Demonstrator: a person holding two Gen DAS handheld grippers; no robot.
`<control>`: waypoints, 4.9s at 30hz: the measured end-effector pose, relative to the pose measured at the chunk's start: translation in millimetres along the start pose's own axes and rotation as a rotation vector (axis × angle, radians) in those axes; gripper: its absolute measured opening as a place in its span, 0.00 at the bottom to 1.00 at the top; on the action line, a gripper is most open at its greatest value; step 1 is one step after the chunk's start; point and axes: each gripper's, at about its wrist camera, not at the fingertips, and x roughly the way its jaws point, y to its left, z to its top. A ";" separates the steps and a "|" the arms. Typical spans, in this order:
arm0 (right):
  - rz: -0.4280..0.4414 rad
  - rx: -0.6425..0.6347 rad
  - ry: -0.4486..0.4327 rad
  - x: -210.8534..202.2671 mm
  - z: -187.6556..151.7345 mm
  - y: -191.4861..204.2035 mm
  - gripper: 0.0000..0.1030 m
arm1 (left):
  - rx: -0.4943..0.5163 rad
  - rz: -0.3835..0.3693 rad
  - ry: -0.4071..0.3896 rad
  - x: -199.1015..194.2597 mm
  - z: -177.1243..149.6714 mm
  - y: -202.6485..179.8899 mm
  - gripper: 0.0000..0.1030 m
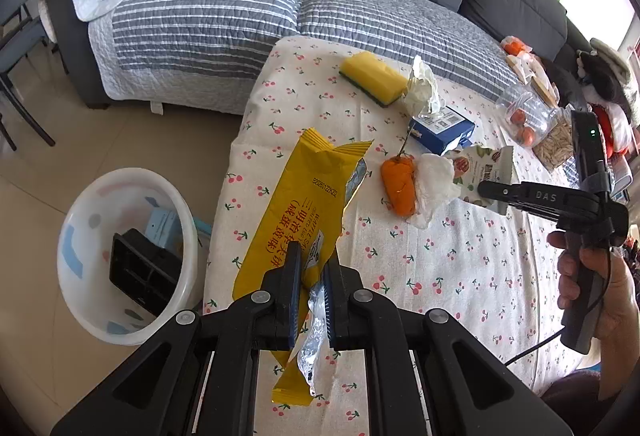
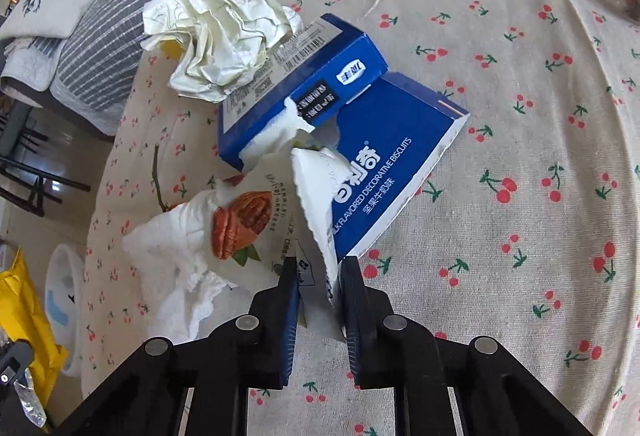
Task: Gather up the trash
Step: 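Lift the pecan bag with the right gripper while the left holds the yellow bag, then drop the yellow snack bag into the white bin with the left gripper, then drop the pecan bag into the white bin with the right gripper, then grasp the white tissue beside the orange peel with the left gripper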
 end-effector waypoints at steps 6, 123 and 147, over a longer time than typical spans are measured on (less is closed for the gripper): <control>0.021 -0.052 -0.047 -39.5 -4.6 3.6 0.11 | -0.018 0.005 -0.019 -7.1 -0.4 3.6 0.10; -0.149 -0.287 -0.091 -69.0 -53.1 24.8 0.96 | -0.078 0.203 0.051 9.5 -13.8 39.8 1.00; -0.290 -0.108 -0.033 -104.0 -50.0 -114.2 0.96 | 0.061 -0.026 -0.006 101.6 41.4 -112.5 0.79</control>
